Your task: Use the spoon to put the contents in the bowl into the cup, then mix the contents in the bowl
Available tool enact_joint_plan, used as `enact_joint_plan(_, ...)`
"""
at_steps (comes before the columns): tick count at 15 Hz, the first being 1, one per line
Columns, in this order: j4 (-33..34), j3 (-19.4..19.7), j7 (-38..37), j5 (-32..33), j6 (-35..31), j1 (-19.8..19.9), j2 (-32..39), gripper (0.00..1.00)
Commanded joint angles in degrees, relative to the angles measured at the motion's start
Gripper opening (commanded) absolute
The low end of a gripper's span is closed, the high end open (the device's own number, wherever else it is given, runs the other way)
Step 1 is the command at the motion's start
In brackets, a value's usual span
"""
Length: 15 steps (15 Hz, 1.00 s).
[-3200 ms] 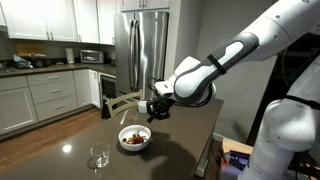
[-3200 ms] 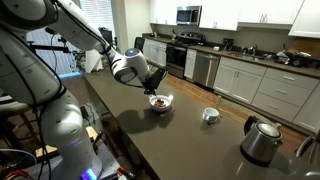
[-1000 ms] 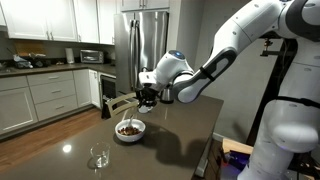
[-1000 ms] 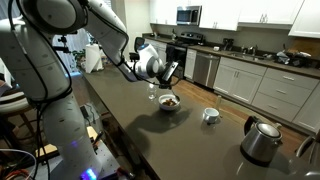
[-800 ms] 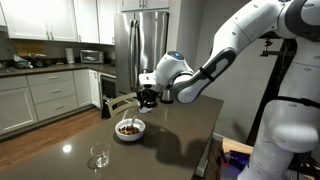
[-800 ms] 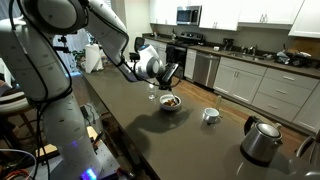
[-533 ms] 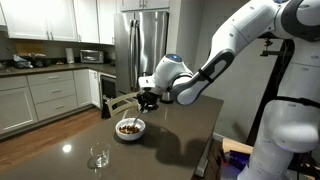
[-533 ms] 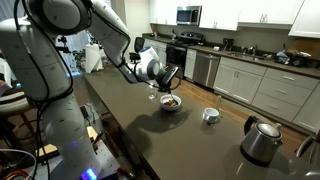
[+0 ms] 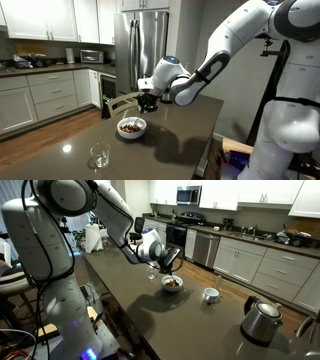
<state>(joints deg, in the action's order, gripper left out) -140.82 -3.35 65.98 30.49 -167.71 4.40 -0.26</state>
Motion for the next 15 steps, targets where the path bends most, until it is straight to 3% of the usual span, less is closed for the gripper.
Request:
enact_joint_plan(1,1.5,0.6,-2.9,1.5,3.3,0.5,0.2,0.02)
enact_joint_plan(6,0.8,2.8,-2.5,0.2,7.2,-1.2,-1.0,0.03)
enact_joint_plan(15,-2.1,2.2,-1.0,-1.5,12.4,-3.6,-3.3,0.03)
